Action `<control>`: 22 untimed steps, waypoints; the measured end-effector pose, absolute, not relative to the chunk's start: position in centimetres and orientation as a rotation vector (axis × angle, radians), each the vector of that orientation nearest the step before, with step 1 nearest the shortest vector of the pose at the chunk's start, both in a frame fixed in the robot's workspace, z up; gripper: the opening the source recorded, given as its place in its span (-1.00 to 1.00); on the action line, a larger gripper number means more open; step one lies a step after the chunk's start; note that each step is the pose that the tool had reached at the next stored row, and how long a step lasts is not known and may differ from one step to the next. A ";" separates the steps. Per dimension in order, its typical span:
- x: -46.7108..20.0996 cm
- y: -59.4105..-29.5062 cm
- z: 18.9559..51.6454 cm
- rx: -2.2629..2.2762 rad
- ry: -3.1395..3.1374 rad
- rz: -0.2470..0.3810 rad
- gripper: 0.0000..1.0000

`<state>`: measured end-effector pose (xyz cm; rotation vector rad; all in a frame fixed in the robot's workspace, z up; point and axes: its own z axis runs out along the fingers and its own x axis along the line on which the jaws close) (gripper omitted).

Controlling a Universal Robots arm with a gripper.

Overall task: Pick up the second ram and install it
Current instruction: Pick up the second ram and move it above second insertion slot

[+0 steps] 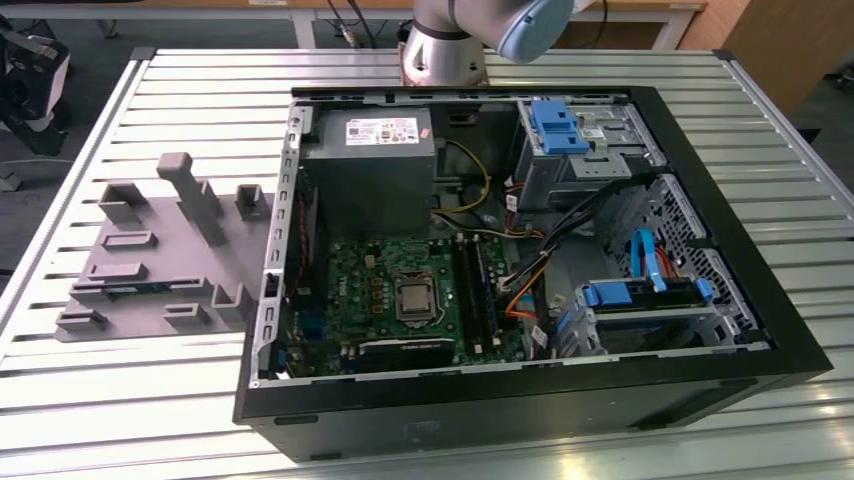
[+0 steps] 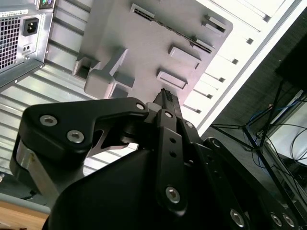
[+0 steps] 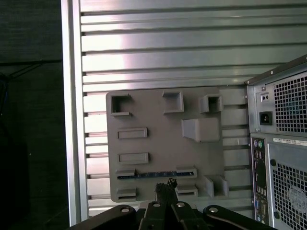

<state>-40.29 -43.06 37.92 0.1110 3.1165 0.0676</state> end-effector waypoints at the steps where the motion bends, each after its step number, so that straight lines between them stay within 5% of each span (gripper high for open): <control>1: -40.3 -43.1 37.9 0.111 3.117 0.068 -0.79; 22: -40.3 -43.1 37.5 -0.368 3.105 0.071 -0.79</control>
